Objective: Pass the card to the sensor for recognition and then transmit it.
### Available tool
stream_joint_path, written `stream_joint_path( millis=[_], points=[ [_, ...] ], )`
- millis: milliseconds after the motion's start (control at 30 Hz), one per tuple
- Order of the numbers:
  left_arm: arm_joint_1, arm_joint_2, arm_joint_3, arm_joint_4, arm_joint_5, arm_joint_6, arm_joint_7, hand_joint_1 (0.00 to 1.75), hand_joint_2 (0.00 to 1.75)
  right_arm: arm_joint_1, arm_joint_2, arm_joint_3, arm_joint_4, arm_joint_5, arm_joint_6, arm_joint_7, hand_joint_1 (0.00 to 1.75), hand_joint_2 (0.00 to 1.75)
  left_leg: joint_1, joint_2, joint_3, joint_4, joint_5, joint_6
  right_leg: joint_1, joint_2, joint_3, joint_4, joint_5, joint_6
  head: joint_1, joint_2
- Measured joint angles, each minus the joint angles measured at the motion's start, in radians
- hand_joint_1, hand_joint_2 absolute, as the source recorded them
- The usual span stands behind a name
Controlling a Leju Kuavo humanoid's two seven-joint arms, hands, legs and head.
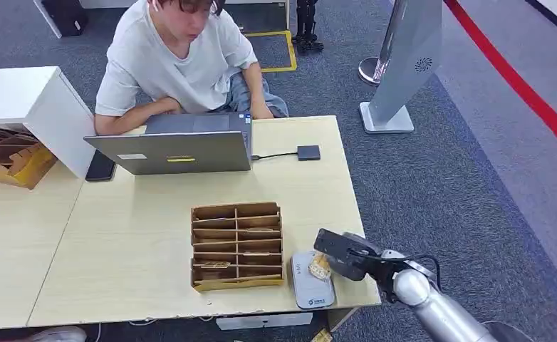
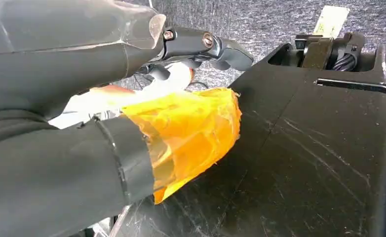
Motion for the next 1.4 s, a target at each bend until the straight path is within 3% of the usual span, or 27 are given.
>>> stream_joint_path(
  millis=[400,1133,1400],
  points=[
    [0.0,0.0,-0.005,0.0,0.018,0.006,0.01,0.0,0.0,0.007,0.066,-0.042,-0.032,0.108,-0.106,-0.001,1.75,1.75,0.0,0.0,0.0,0.0,0.0,0.0,0.0,0.0,0.0,0.0,0.0,0.0,0.0,0.0],
    [0.001,0.0,-0.005,0.0,0.033,0.009,0.01,0.0,0.0,0.067,0.239,-0.171,-0.244,0.362,-0.341,-0.159,1.75,1.75,0.0,0.0,0.0,0.0,0.0,0.0,0.0,0.0,0.0,0.0,0.0,0.0,0.0,0.0],
    [0.0,-0.002,-0.005,0.0,0.024,0.005,0.006,0.0,0.0,0.067,0.292,-0.193,-0.319,0.42,-0.388,-0.19,1.75,1.75,0.0,0.0,0.0,0.0,0.0,0.0,0.0,0.0,0.0,0.0,0.0,0.0,0.0,0.0]
  ],
)
